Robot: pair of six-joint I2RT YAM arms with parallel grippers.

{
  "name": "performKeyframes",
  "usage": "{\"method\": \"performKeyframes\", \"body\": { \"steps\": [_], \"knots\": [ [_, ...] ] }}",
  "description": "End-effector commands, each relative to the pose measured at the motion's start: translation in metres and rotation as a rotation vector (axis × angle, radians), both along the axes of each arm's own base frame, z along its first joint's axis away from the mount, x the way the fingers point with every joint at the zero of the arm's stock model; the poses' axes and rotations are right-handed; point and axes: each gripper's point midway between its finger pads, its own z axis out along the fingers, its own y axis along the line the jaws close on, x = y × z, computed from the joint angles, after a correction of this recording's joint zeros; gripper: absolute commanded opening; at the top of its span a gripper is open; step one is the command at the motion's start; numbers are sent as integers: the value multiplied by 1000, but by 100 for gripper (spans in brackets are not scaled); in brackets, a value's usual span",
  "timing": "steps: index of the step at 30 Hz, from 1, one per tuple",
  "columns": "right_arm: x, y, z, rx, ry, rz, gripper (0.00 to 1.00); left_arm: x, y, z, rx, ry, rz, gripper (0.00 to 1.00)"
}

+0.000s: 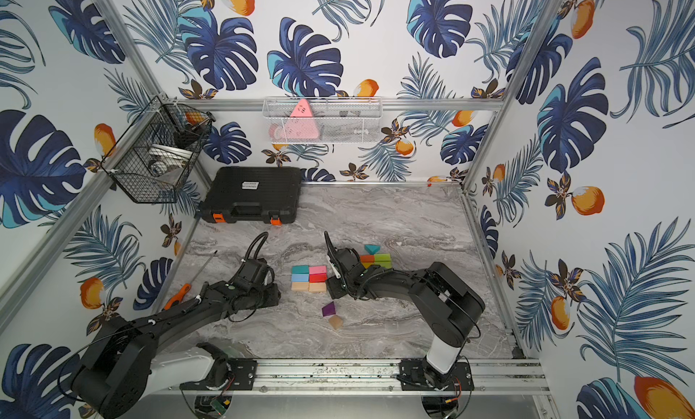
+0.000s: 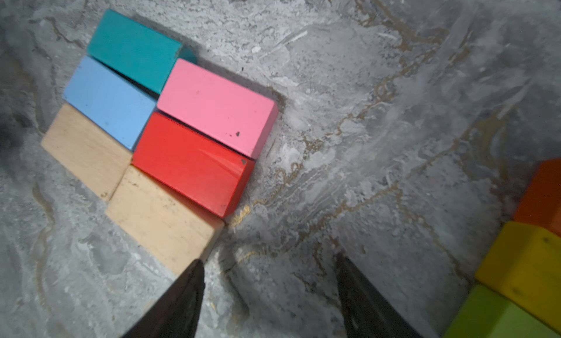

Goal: Assemble a piece of candy with building blocks
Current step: Assemble the building blocks at the center of the board, then pick up the building block from the center of the board.

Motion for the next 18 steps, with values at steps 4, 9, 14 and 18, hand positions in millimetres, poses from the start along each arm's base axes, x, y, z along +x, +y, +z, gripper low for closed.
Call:
{"method": "performKeyframes", "body": {
  "steps": [4,9,14,18],
  "knots": [
    [1,-12,25,-43,-38,-3,73,8,0,32,-20,-69,20,46],
    [-5,-6,80,-1,-126,122,75,14,-1,91,-43,-174,10,47],
    [-51,2,112,40,-86,419,77,9,-1,148,-64,-284,-43,48],
    [-82,0,117,-42,-109,644,81,0,-2,178,-84,-354,-101,49]
  ]
}}
